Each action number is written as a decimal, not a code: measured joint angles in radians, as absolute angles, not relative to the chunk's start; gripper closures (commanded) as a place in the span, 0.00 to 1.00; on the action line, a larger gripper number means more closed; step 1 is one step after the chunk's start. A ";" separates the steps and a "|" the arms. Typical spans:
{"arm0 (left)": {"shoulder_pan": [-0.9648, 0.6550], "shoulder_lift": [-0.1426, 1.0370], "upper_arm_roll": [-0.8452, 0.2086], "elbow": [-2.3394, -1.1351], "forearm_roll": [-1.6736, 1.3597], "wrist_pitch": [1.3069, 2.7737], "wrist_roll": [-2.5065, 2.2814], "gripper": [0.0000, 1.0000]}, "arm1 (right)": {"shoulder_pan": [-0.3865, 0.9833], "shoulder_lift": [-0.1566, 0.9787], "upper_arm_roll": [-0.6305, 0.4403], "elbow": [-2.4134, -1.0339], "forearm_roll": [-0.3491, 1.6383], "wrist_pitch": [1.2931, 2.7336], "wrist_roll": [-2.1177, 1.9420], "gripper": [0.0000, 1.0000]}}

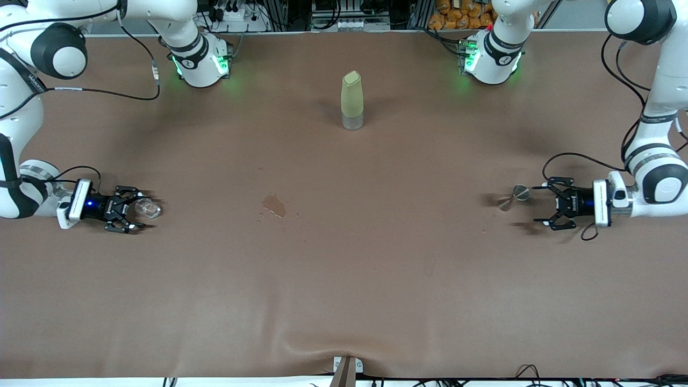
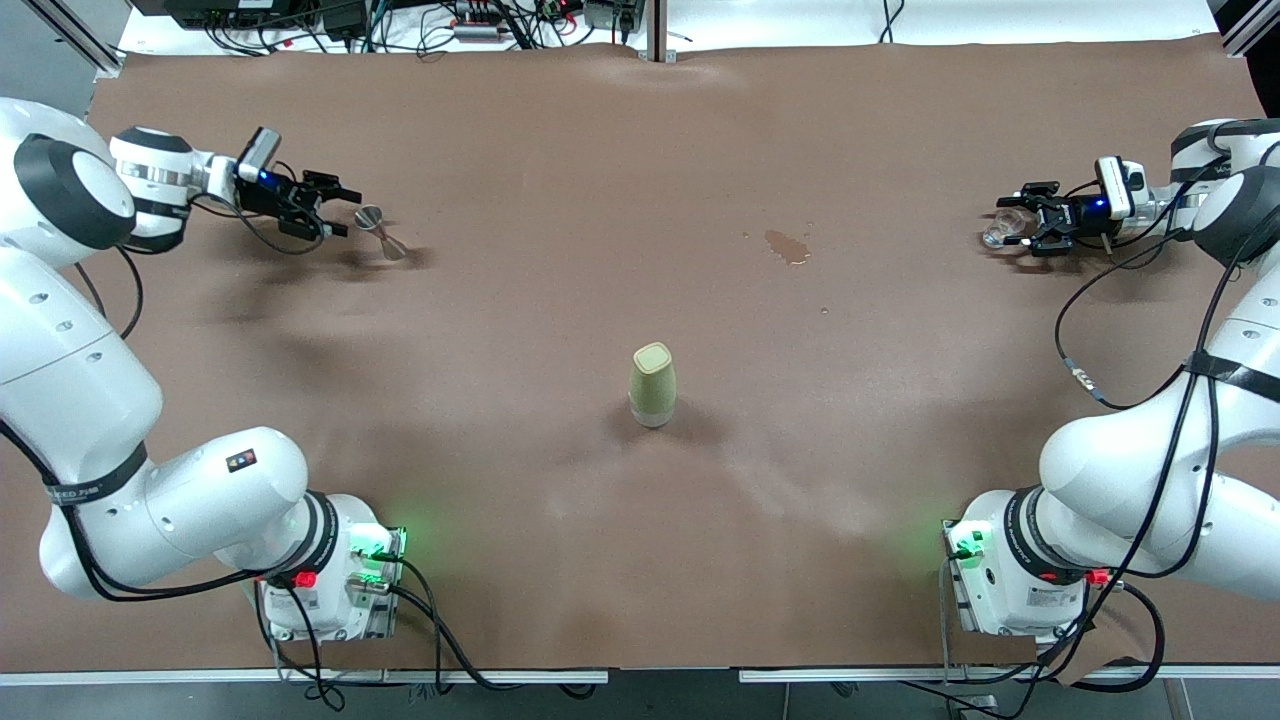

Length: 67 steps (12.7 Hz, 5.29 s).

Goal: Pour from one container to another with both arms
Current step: 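Lower the right gripper onto the glass beaker while the left gripper reaches the jigger, then close the right gripper on the beaker while the left gripper grips the jigger, then lift the jigger with the left gripper toward the beaker while the right gripper lifts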

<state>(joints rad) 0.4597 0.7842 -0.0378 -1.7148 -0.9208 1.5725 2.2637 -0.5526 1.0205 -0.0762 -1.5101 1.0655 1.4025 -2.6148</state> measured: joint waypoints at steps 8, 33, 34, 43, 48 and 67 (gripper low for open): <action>0.460 0.796 -0.041 -1.772 -0.960 1.569 2.344 0.24 | -0.553 1.022 -0.076 -1.510 1.066 1.402 -2.617 0.23; 0.438 0.823 -0.048 -1.784 -1.001 1.586 2.377 0.77 | -0.550 0.991 -0.075 -1.462 1.067 1.342 -2.542 0.78; 0.438 0.823 -0.048 -1.784 -1.001 1.587 2.377 0.85 | -0.549 0.984 -0.074 -1.451 1.067 1.320 -2.531 0.78; 0.414 0.765 -0.095 -1.748 -1.026 1.611 2.369 1.00 | -0.495 0.872 -0.067 -1.406 1.070 1.259 -2.340 0.77; 0.355 0.714 -0.262 -1.776 -1.197 1.775 2.316 1.00 | -0.480 0.810 -0.053 -1.398 1.073 1.259 -2.299 0.77; -0.621 0.753 -0.273 -1.609 -2.082 2.648 2.327 1.00 | -0.202 0.544 -0.044 -1.661 1.230 1.451 -2.104 0.78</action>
